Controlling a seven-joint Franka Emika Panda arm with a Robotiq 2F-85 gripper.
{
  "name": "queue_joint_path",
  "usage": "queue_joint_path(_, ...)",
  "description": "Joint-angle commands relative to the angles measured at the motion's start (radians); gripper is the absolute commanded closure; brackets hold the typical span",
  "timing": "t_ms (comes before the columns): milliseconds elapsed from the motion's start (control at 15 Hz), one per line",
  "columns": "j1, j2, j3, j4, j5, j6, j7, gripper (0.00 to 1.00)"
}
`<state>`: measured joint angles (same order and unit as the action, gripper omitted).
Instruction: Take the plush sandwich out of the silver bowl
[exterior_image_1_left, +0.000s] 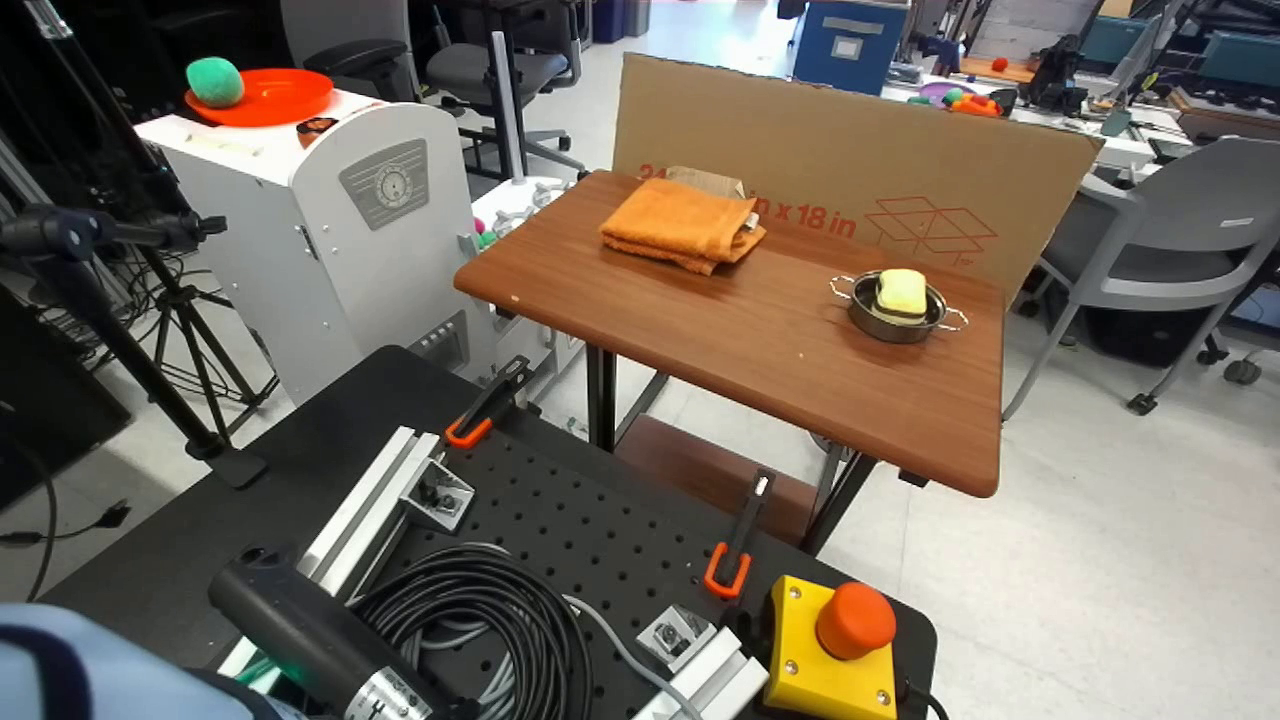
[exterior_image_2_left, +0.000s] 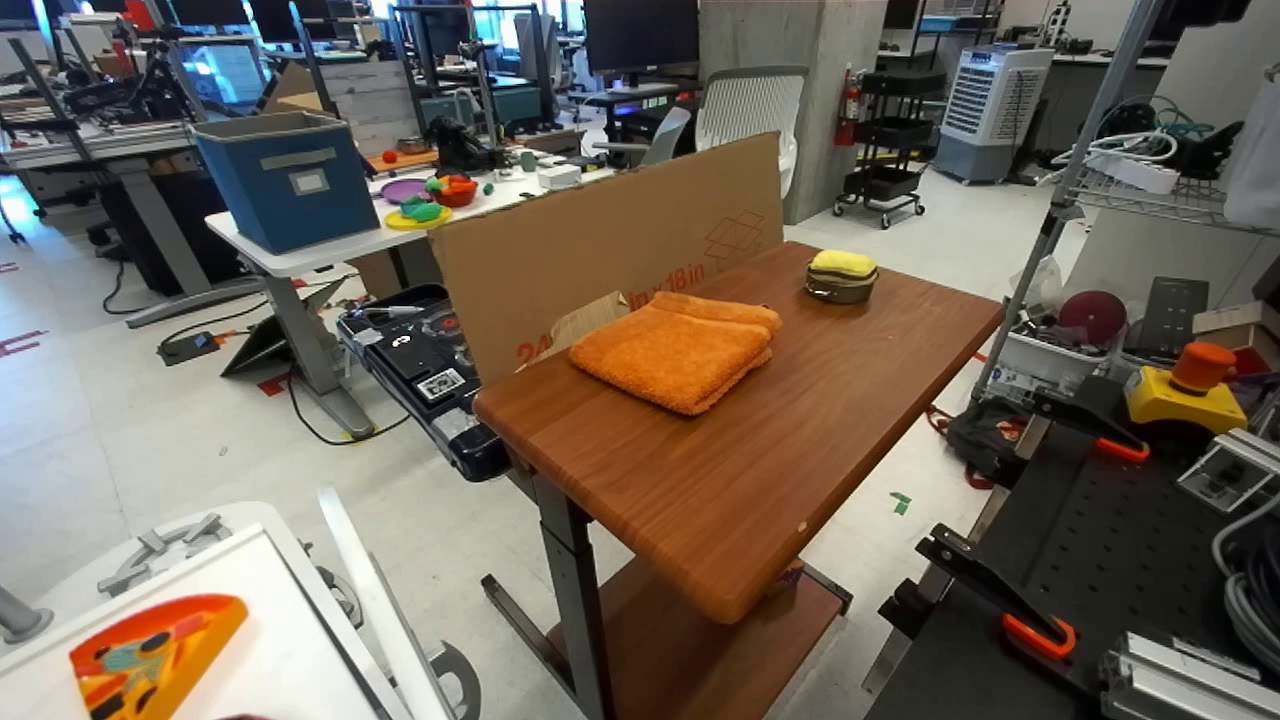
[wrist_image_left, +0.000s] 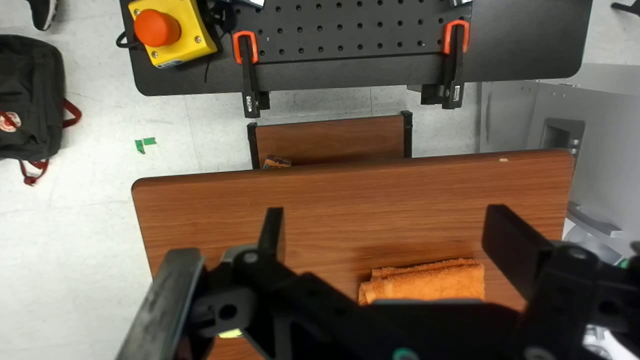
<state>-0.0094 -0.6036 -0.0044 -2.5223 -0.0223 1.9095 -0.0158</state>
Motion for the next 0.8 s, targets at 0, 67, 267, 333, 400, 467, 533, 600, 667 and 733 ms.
queue_joint_path(0,0.0,0.036,-0.002,0.009,0.003,0.021,0.008,0.0)
queue_joint_path(67,0.001,0.057,-0.004,0.014,0.002,0.038,0.001,0.0)
queue_joint_path(267,-0.009,0.206,-0.019,0.073,-0.011,0.142,-0.019,0.0)
queue_joint_path(333,-0.017,0.252,-0.02,0.092,-0.015,0.184,-0.005,0.0)
queue_joint_path(400,-0.024,0.313,-0.024,0.123,-0.021,0.227,-0.001,0.0)
queue_joint_path(467,-0.027,0.366,-0.032,0.151,-0.023,0.269,-0.019,0.0)
queue_joint_path(533,-0.035,0.431,-0.036,0.196,-0.027,0.298,-0.014,0.0)
queue_joint_path(600,-0.041,0.481,-0.041,0.231,-0.028,0.32,-0.013,0.0)
queue_joint_path(667,-0.049,0.547,-0.05,0.286,-0.03,0.327,-0.026,0.0)
queue_joint_path(733,-0.055,0.593,-0.055,0.326,-0.034,0.331,-0.028,0.0)
